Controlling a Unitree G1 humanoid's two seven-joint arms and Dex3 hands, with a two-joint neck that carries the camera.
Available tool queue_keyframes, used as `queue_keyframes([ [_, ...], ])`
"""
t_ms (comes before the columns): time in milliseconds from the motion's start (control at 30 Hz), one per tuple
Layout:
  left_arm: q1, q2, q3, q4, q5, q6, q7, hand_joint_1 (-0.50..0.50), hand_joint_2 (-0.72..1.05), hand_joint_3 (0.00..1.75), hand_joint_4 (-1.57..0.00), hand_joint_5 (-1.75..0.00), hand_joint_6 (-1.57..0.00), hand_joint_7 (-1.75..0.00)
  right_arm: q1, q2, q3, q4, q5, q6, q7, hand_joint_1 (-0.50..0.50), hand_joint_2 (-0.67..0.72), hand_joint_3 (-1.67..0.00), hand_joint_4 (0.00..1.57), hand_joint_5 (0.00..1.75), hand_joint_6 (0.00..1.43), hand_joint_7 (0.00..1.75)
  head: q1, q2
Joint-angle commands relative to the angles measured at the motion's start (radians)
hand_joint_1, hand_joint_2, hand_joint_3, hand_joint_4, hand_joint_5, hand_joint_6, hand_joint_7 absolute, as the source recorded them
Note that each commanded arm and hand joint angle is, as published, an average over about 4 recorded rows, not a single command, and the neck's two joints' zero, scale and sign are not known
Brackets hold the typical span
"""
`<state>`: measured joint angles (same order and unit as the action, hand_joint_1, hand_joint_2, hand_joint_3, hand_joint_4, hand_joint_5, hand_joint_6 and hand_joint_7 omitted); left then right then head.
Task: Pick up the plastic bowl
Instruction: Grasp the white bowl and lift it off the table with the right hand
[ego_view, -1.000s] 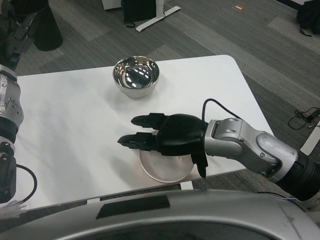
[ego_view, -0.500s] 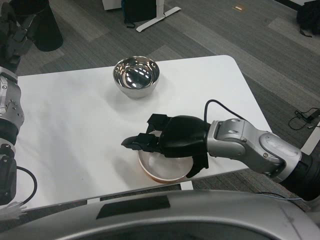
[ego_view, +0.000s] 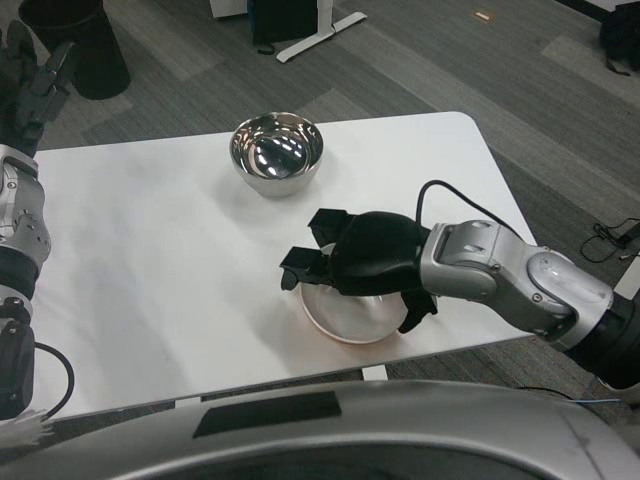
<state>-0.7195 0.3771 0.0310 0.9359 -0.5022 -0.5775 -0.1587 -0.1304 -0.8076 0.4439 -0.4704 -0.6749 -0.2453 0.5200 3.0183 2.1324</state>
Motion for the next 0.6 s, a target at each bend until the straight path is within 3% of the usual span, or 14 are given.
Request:
queue_keyframes([
  [33, 0.023, 0.019, 0.004, -0.014, -0.011, -0.004, 0.001, -0.5, 0.87, 0.09, 0.0, 0.0, -0.05, -0.07, -0.024, -0.007, -0.06, -0.002, -0.018, -0.003, 0.012, -0.42, -0.57, -1.43, 1.02, 1.55, 1.23, 1.45, 0.0, 0.004],
  [267, 0.031, 0.02, 0.005, -0.014, -0.015, -0.005, 0.001, -0.5, 0.87, 0.09, 0.0, 0.0, -0.05, -0.07, -0.031, 0.015, -0.154, -0.002, -0.036, -0.029, 0.012, -0.43, -0.56, -1.43, 1.03, 1.55, 1.26, 1.13, -0.008, 0.054],
  [400, 0.032, 0.019, 0.006, -0.014, -0.016, -0.006, 0.001, -0.5, 0.87, 0.09, 0.0, 0.0, -0.05, -0.07, -0.03, 0.021, -0.208, -0.003, 0.013, -0.022, 0.008, -0.43, -0.54, -1.43, 1.03, 1.55, 1.26, 1.12, -0.019, 0.115],
  [600, 0.031, 0.019, 0.004, -0.012, -0.018, -0.005, 0.001, -0.5, 0.87, 0.09, 0.0, 0.0, -0.05, -0.07, -0.028, 0.036, -0.272, -0.002, 0.098, 0.043, 0.004, -0.45, -0.54, -1.43, 1.03, 1.53, 1.26, 1.12, -0.054, 0.226],
])
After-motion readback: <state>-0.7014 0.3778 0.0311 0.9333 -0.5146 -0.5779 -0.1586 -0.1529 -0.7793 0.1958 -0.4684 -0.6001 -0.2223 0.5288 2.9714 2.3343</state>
